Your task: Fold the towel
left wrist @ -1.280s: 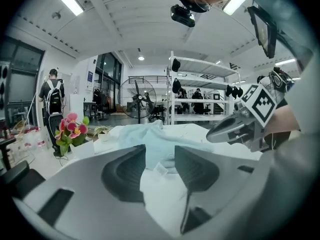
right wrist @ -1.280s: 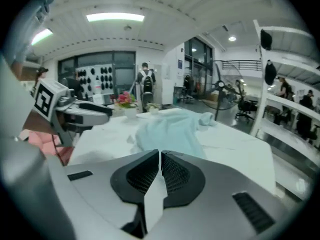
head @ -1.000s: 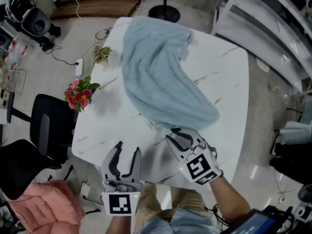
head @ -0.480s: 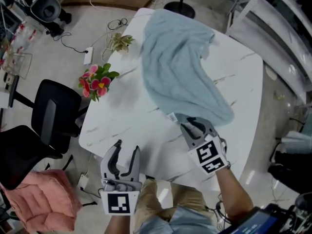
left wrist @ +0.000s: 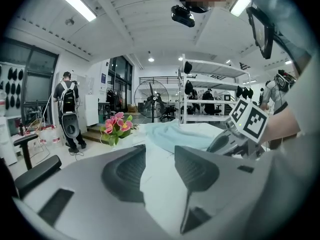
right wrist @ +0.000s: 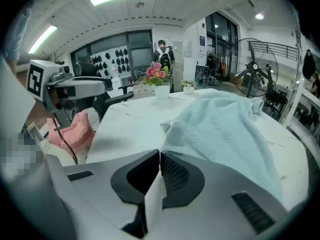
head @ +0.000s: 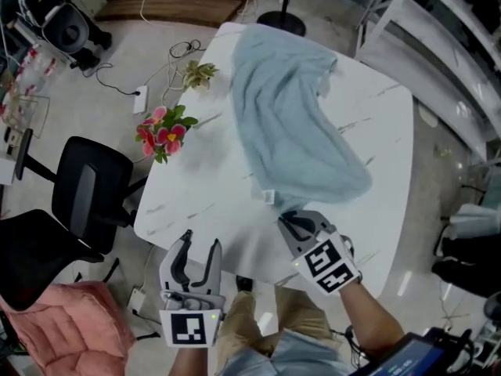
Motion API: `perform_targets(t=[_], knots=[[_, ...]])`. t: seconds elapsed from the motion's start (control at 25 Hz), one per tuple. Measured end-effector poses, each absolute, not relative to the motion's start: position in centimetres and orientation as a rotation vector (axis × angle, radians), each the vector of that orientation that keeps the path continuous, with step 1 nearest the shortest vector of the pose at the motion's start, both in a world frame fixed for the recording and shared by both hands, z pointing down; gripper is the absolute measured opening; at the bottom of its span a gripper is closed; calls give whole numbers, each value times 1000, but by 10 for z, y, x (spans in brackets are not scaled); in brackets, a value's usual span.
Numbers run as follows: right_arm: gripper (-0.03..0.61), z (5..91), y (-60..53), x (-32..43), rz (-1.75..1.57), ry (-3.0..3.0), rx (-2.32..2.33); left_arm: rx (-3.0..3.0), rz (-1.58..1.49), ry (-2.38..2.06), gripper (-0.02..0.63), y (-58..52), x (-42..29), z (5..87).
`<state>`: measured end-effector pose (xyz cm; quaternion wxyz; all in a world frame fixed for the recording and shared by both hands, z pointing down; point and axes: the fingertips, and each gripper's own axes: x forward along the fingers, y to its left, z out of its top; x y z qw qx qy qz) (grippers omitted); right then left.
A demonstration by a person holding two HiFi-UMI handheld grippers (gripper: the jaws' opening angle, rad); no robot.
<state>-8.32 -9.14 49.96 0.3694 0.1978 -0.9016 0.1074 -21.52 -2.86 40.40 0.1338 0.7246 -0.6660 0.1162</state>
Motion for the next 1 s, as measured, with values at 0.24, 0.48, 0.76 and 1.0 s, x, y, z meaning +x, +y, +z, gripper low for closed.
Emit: perform_targets(t=[0.24, 0.48, 0.76, 1.0], knots=[[25, 493, -25, -124, 311, -2351, 433, 2108, 345, -1933, 184, 0, -233, 400], [23, 494, 20, -160, 280, -2366, 330, 2128, 347, -1934, 184, 25, -245, 403], [120, 491, 51, -168, 451, -2432, 298, 2184, 325, -1875, 184, 35, -232, 408], [127, 460, -6, -87, 418, -2446, 581, 2217, 335, -1769, 189, 19, -196, 425]])
